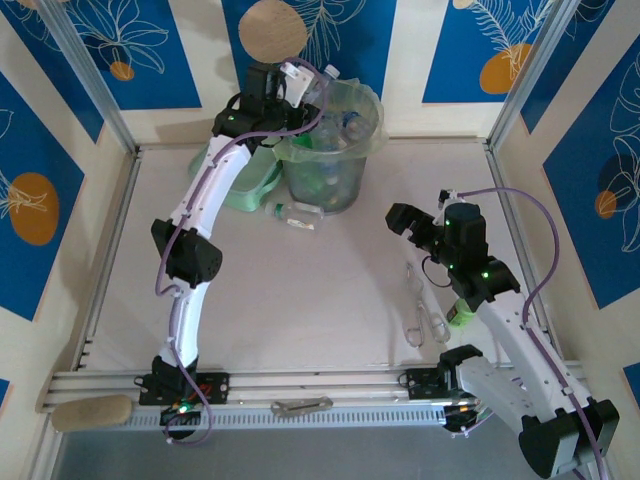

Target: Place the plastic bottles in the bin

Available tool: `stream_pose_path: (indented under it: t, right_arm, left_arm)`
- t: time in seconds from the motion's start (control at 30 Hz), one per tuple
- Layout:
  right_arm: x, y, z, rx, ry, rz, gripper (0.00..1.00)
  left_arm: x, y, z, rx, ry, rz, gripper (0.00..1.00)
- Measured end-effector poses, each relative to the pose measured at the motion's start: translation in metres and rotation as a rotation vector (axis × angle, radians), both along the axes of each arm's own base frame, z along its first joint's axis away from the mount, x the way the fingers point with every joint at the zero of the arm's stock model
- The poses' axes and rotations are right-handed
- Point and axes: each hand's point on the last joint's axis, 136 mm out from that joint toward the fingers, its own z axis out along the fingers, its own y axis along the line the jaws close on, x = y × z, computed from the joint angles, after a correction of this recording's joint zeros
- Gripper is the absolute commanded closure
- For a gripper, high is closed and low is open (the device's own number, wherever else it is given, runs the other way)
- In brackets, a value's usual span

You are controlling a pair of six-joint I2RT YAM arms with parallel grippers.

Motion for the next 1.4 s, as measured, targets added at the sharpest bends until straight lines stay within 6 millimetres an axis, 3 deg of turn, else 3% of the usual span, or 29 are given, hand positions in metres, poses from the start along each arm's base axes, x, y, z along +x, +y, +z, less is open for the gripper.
stream_pose_path:
  t: [0.13,0.27,0.47,0.57,0.8,0.97,1.07,1.17,1.4]
  right_arm:
    - [0.0,0.0,0.0,-0.001,0.001,0.0,0.01]
    - [0.0,0.0,0.0,-0.001,-0.001,0.0,0.01]
    - [0.002,0.004,0.004,-0.002,-0.021,0.015,0.01]
    - [0.004,0.012,0.003,-0.012,-0.026,0.041,0.01]
    - [0.009,0.042,-0.017,-0.07,0.008,0.146,0.01]
    - [0.014,0.073,-0.024,-0.131,0.008,0.249,0.0]
    - [0.017,0.101,-0.023,-0.182,-0.02,0.345,0.0]
    - [0.019,0.134,-0.023,-0.238,-0.052,0.451,0.0]
    - [0.024,0.214,-0.039,-0.382,-0.066,0.707,0.0]
  left_arm:
    - [-0.001,-0.001,0.003,-0.029,0.012,0.006,0.1]
    - [-0.002,-0.002,0.004,-0.05,0.022,0.006,0.0]
    - [-0.014,0.003,0.007,-0.071,0.048,0.017,0.0]
    - [-0.029,0.01,0.02,-0.097,0.039,0.026,0.0]
    - [-0.084,0.037,0.072,-0.195,-0.062,0.048,0.0]
    - [-0.123,0.063,0.082,-0.249,-0.116,0.089,0.01]
    - [-0.14,0.082,0.064,-0.267,-0.099,0.142,0.01]
    - [-0.15,0.106,0.031,-0.277,-0.047,0.22,0.0]
    - [-0.181,0.172,-0.085,-0.294,0.161,0.466,0.01]
